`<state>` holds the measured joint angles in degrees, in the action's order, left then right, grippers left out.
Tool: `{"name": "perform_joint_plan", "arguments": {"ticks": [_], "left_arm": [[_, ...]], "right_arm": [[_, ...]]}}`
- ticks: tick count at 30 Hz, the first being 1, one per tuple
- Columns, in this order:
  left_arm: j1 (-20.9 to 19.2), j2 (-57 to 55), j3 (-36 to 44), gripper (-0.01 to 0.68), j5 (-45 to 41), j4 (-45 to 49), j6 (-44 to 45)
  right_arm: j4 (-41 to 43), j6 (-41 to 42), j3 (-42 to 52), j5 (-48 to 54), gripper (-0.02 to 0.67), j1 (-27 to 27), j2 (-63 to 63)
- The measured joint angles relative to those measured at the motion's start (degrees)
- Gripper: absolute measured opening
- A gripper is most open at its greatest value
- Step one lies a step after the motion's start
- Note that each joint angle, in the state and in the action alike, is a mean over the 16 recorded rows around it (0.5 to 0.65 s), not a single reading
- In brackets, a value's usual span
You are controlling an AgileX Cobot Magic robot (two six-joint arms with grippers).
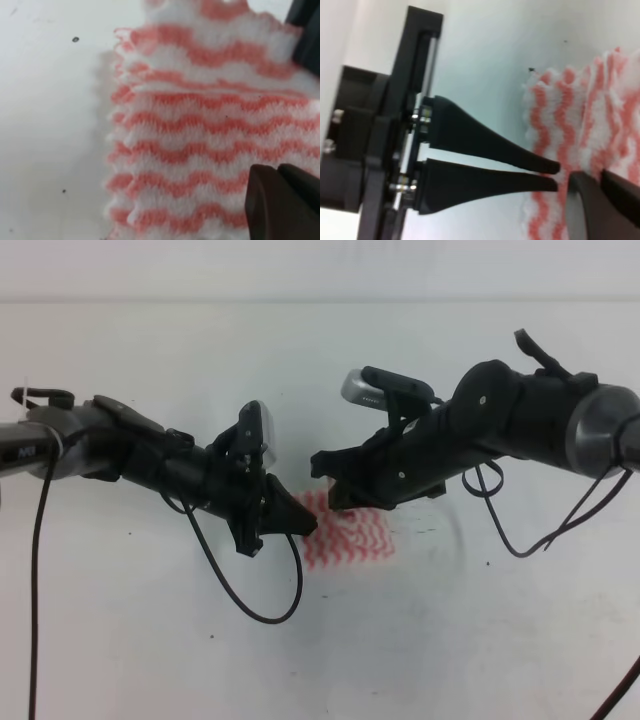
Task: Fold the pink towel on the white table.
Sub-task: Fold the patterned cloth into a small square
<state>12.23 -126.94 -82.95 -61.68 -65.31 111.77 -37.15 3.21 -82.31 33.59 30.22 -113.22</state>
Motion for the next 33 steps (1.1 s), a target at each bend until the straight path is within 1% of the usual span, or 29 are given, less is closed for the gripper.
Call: {"name": "perform_joint_plan", "arguments": {"ticks": [33], "left_arm": [[-0.4, 0.7, 0.0, -0.005, -0.7, -0.2, -0.8]], "right_arm": [[0.3, 0.1, 0.0, -1.2, -0.017, 0.7, -1.5]]}}
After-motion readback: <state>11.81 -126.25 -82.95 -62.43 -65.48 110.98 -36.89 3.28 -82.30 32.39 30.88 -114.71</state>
